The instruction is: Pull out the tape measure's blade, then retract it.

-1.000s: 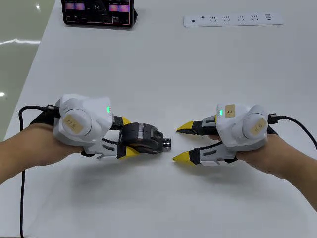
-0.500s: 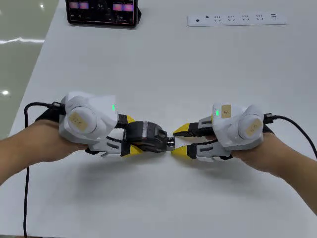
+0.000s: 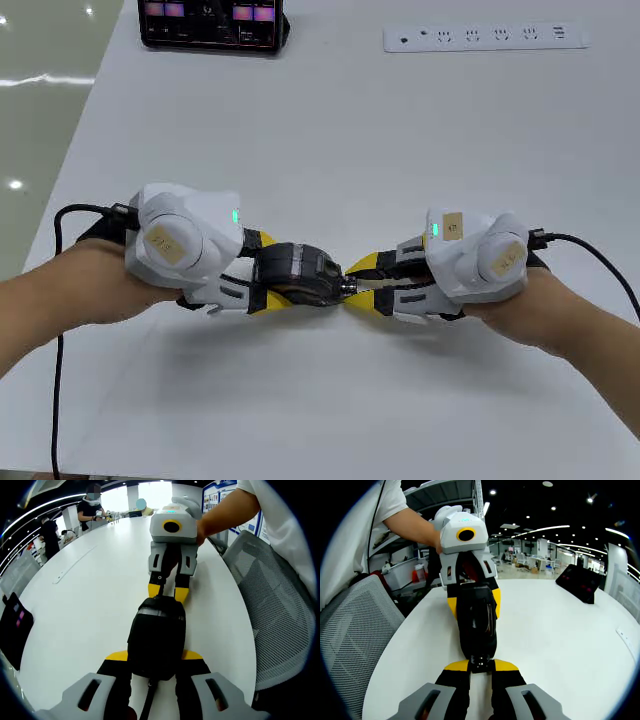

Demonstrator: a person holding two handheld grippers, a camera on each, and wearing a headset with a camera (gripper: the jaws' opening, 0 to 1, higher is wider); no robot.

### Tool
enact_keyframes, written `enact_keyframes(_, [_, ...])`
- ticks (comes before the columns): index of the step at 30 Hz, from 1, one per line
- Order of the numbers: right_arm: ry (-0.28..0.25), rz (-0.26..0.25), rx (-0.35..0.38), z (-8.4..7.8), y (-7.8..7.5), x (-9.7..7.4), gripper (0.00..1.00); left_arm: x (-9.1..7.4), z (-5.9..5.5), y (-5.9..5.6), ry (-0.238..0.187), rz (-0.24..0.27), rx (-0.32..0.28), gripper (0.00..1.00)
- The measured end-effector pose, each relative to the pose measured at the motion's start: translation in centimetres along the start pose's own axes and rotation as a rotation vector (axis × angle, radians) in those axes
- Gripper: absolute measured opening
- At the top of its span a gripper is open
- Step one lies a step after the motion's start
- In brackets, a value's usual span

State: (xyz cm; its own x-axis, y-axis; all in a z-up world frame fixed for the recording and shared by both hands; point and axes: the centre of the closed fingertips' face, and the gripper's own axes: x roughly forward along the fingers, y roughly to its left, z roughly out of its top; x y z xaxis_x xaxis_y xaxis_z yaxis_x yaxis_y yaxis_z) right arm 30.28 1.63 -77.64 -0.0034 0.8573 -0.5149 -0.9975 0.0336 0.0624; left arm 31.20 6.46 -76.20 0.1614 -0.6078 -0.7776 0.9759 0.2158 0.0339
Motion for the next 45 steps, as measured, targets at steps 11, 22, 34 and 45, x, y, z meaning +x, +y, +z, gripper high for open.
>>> enact_keyframes(11, [-0.004,0.015,0.003,0.0,0.0,0.0,0.11,0.0,0.0,0.0,0.005,0.005,-0.006,0.29])
enact_keyframes(22, [0.006,0.026,-0.026,0.0,0.0,-0.1,0.1,0.0,-0.2,0.0,0.017,0.011,0.008,0.28])
enact_keyframes(34, [0.012,0.019,-0.017,-0.8,0.1,-1.6,0.1,0.0,-0.2,0.0,0.025,0.012,0.004,0.28])
enact_keyframes(45, [0.02,0.006,-0.004,-1.6,0.0,-3.0,0.1,0.0,-0.2,-0.1,0.029,0.012,0.003,0.28])
